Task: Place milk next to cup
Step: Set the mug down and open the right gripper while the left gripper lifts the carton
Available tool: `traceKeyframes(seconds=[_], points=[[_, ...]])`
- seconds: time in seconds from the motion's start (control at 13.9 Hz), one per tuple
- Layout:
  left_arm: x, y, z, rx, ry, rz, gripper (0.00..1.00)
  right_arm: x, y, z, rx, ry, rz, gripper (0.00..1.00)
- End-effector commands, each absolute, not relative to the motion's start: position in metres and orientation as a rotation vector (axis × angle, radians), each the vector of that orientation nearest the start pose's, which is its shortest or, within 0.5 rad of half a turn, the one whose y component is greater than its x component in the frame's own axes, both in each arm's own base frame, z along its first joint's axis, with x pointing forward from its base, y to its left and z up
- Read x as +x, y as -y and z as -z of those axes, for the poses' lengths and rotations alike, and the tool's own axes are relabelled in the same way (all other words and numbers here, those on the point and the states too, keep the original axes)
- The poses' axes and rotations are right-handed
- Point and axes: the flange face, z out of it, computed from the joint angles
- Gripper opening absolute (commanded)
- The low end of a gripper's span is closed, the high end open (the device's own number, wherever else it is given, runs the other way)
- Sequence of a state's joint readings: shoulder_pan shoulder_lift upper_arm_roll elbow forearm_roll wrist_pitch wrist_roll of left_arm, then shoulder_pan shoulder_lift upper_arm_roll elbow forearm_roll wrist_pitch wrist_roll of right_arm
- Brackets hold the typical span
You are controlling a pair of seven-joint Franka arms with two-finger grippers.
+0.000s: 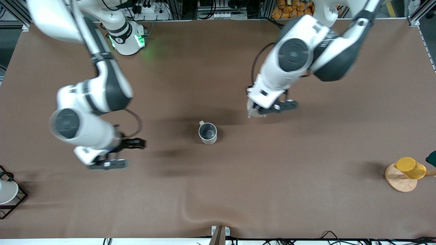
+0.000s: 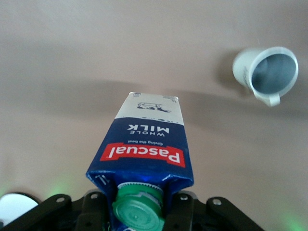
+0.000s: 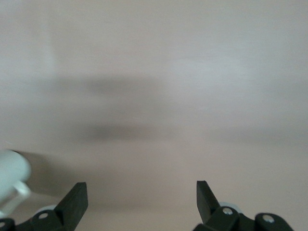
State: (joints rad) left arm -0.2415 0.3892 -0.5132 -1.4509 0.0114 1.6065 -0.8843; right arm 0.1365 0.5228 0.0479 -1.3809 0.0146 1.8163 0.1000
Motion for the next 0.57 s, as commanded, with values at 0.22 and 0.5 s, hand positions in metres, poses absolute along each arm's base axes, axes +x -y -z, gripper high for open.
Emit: traceKeyframes(seconds=[0.22,0.5], points=[[0.452,0.492,-0.434,-3.068,0.118,-0.51,0.38,0.67,0.026,-0.45,-3.04,0.274,-0.18,1.0],[0.458,0.521,-0.428,-3.218,0.148,-0.395,0.38,0.637,0.054,-0.524,-3.065,0.226,-0.146,1.0]])
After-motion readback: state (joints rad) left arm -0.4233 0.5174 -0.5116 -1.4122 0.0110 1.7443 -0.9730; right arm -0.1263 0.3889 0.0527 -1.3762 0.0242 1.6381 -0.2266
